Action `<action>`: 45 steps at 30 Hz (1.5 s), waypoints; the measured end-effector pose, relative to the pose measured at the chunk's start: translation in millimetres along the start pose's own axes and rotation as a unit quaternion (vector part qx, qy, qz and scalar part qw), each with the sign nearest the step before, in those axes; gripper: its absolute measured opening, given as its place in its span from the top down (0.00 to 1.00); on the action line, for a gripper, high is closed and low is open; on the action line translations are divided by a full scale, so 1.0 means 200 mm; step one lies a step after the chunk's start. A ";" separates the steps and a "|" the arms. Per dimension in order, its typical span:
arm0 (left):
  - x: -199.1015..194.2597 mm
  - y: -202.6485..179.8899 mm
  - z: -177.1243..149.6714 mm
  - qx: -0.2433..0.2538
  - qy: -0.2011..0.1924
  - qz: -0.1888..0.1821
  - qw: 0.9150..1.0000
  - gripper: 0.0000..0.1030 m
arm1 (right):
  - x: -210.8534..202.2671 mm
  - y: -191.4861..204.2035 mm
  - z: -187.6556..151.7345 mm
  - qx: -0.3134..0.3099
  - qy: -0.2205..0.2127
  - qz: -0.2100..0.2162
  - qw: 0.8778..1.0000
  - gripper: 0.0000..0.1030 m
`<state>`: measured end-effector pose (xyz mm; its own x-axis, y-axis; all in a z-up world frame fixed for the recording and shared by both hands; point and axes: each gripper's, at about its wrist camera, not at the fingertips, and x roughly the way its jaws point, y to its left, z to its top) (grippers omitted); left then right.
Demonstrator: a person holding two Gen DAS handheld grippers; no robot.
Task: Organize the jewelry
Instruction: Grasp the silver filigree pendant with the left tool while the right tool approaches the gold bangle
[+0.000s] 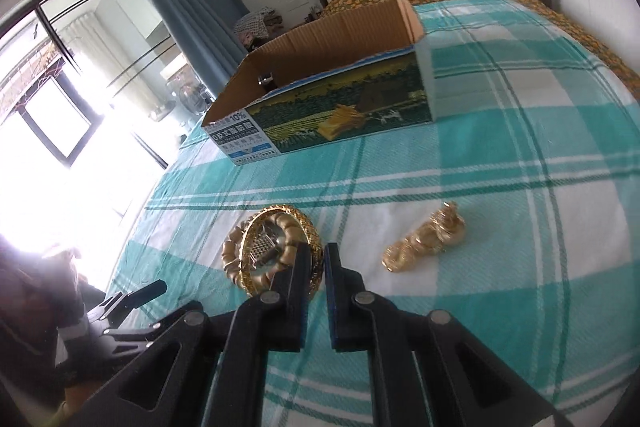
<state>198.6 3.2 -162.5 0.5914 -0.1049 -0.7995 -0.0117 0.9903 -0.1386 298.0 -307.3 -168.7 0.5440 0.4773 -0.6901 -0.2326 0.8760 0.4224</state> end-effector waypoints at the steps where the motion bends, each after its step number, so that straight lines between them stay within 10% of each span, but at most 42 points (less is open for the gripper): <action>1: 0.00 0.00 0.00 0.000 0.001 -0.001 1.000 0.05 | -0.02 -0.04 -0.02 0.005 0.002 -0.008 1.000 0.93; 15: 0.00 -0.08 0.00 0.023 0.000 -0.006 1.000 0.05 | -0.08 -0.26 -0.23 0.011 0.015 -0.107 0.994 0.90; 20: -0.02 -0.09 0.05 0.026 -0.009 -0.035 0.999 0.06 | -0.13 -0.23 -0.25 -0.002 -0.015 -0.129 0.992 0.59; 34: 0.20 -0.34 0.23 0.113 0.031 -0.098 0.988 0.60 | -0.20 -0.18 -0.28 0.001 -0.036 -0.113 0.993 0.59; 45: 0.23 -0.30 0.24 0.121 0.049 -0.113 0.985 0.70 | -0.21 -0.16 -0.28 0.003 -0.039 -0.103 0.994 0.59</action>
<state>265.8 -57.5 -162.5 0.4759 -0.3226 -0.8182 0.3112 0.9319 -0.1864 238.1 -352.2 -186.2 0.6401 0.2810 -0.7151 -0.1055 0.9541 0.2804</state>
